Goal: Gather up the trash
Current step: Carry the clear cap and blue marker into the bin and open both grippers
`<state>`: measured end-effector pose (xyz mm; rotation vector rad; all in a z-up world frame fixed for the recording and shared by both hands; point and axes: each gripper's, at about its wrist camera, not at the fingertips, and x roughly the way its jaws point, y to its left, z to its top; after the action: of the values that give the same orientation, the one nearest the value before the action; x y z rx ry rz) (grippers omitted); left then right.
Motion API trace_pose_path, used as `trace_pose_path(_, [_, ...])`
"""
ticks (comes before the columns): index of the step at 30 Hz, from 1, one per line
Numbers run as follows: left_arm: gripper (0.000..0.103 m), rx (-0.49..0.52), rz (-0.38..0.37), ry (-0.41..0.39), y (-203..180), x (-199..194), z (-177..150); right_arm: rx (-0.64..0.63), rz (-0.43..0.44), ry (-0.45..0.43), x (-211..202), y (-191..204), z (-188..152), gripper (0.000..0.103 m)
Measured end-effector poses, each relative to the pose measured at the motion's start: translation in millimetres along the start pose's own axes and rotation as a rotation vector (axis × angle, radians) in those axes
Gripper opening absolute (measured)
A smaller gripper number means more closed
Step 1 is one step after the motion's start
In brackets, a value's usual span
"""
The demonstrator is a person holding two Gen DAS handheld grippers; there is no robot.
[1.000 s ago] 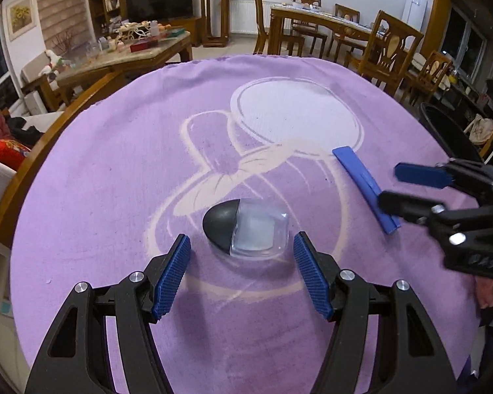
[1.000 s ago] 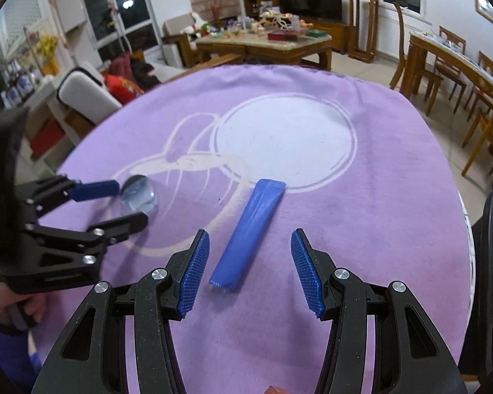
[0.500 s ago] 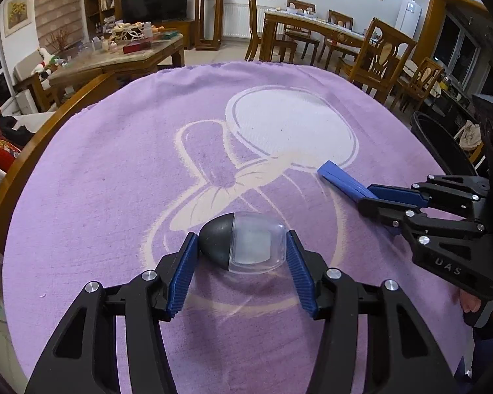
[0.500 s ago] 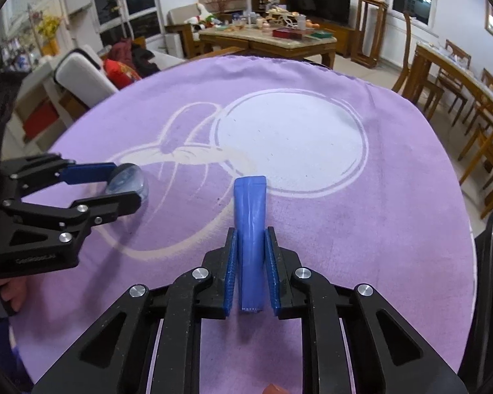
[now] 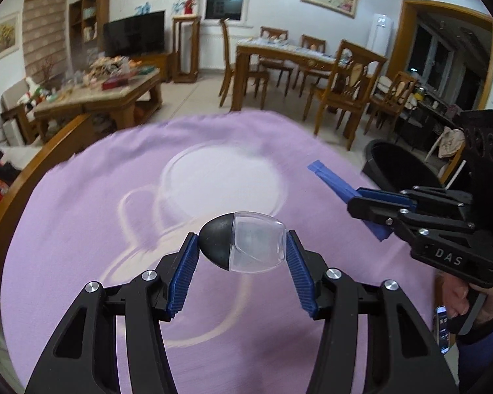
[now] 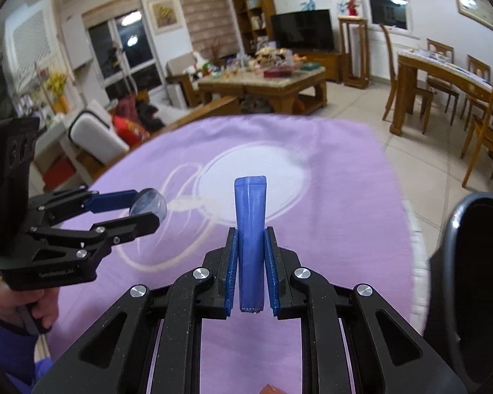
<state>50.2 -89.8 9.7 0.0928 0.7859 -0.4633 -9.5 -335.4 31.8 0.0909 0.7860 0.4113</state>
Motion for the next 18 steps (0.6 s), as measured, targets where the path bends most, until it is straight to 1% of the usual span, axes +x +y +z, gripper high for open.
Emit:
trace_pose_path(2, [0.053, 0.026, -0.013, -0.028, -23.3, 0.7, 7.1, 0.021, -0.016, -0.031, -17.5, -15.3, 0.0, 0.017])
trace_pose_path(8, [0.053, 0.112, -0.111, -0.07, -94.4, 11.2, 25.0, 0.102, -0.069, -0.113, -72.1, -70.8, -8.7, 0.017])
trace_pose_path(12, [0.053, 0.169, -0.176, -0.084, -138.7, 20.0, 34.4, 0.17, -0.121, -0.165, -109.3, -113.8, -21.7, 0.017])
trace_pose_path(18, [0.053, 0.237, -0.244, -0.079, -189.9, 38.7, 43.3, 0.269, -0.179, -0.207, -144.6, -174.7, -47.3, 0.017])
